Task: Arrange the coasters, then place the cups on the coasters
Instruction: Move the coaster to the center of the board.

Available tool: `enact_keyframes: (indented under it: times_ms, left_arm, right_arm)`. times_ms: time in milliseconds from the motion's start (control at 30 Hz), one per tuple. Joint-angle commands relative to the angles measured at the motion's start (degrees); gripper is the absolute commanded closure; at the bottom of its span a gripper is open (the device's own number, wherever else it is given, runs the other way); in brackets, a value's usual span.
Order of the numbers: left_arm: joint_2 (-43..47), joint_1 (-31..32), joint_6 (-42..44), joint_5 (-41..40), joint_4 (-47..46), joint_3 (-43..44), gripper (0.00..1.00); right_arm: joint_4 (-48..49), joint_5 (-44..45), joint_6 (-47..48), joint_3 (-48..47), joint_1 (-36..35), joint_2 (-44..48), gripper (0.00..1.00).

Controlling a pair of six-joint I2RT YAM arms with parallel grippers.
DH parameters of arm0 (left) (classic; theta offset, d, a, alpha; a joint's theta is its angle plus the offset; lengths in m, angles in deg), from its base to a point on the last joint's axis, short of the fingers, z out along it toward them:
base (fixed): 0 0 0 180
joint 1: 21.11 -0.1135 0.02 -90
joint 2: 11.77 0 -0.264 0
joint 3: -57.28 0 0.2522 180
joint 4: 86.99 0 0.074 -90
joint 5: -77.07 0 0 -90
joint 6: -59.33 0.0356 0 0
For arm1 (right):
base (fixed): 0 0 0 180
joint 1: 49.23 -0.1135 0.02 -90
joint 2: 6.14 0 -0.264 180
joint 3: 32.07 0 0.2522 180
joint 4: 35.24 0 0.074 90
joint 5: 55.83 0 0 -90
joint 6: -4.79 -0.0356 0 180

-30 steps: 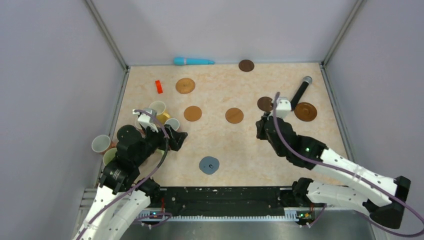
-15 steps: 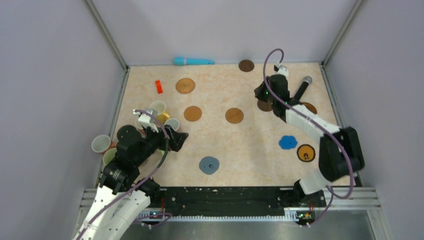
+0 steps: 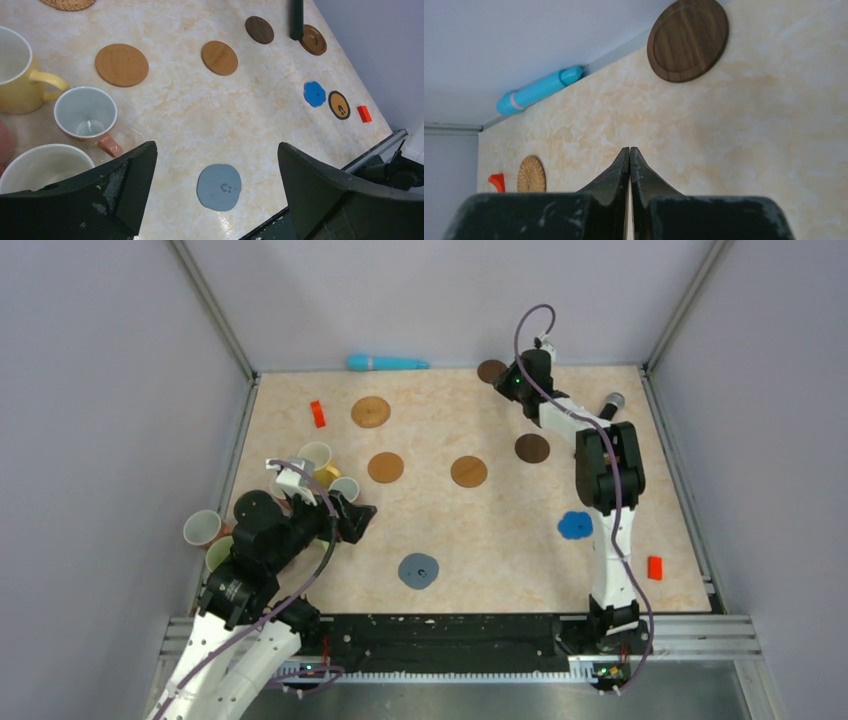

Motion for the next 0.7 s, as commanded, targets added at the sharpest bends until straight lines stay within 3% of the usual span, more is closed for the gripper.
enact_keyframes:
  times_ms: [0,333,667]
  left_arm:
    - [-0.5,-0.2,-0.1,0.4,-2.5,-0.1,0.05]
    - [-0.5,-0.3,0.3,0.4,-2.6,-0.1,0.05]
    - [0.0,-0.2,0.4,0.4,-2.7,-0.1,0.05]
  right_arm:
    - [-0.8,-0.2,-5.0,-11.2,2.4,-7.3,1.0]
    - [-7.5,0.3,-10.5,-33.5,3.3,-23.9,1.0]
    - [-12.8,3.6,-13.2,-35.6,3.5,-27.7,1.0]
